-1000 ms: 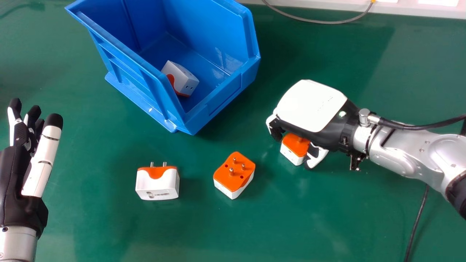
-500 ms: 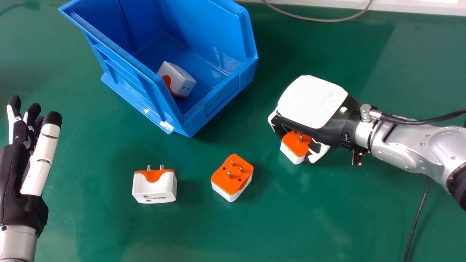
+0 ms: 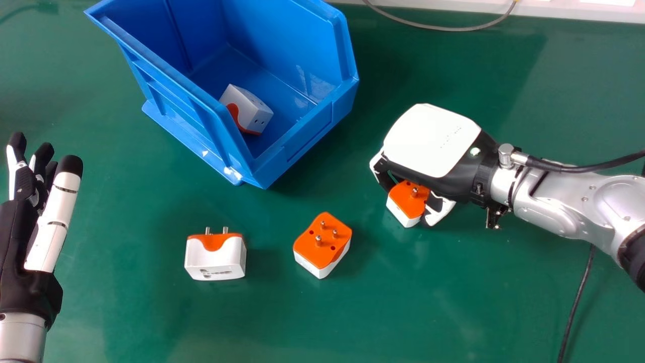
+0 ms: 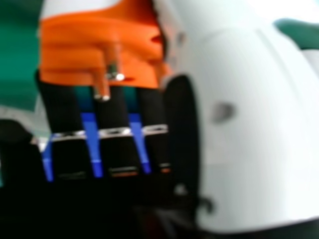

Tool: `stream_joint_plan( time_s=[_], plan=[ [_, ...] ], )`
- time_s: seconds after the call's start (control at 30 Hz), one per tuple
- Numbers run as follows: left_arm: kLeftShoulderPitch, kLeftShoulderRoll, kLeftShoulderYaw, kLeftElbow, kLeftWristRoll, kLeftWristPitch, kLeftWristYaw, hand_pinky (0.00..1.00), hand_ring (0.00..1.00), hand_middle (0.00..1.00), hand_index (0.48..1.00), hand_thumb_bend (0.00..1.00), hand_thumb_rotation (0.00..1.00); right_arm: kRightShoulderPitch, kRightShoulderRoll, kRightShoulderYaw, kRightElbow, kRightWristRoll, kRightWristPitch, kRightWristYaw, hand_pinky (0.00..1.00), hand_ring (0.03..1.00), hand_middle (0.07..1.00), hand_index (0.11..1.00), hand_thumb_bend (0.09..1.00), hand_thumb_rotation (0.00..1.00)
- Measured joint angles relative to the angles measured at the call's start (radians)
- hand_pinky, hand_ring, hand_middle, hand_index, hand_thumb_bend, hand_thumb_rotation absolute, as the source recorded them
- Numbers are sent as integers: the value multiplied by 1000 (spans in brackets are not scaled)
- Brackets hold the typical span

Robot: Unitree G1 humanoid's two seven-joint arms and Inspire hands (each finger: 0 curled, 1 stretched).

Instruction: Pick all objects and put in blue box

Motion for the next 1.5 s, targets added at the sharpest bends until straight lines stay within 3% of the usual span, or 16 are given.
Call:
stream_joint_plan(
  time_s=[0.33,0.6,0.83,0.97,1.3,1.5],
  plan=[
    [-10,0,0,0,0,0,0,1000,1000,1000,1000,491,740,55,-23,-54,-113,52,3,27,381,400,479,497,500,0],
    [-16,0,-1,5,1,-1,1,1000,1000,1000,1000,494,740,188,-111,-267,-517,236,55,185,372,406,492,493,499,0],
    [-28,0,-2,33,10,-1,2,1000,1000,1000,1000,496,740,208,-89,-369,-710,291,102,243,365,405,494,495,499,0],
    [-35,2,-3,38,19,-1,2,1000,1000,1000,1000,497,740,205,-57,-383,-738,303,107,252,358,407,497,494,498,0],
    [-55,3,-5,56,19,-1,8,1000,1000,1000,1000,519,741,98,67,-377,-655,301,108,259,345,409,502,497,497,0],
    [-64,3,-10,75,19,-4,1,1000,1000,1000,1000,534,738,1,155,-328,-494,253,108,201,344,407,505,496,496,0]
  ],
)
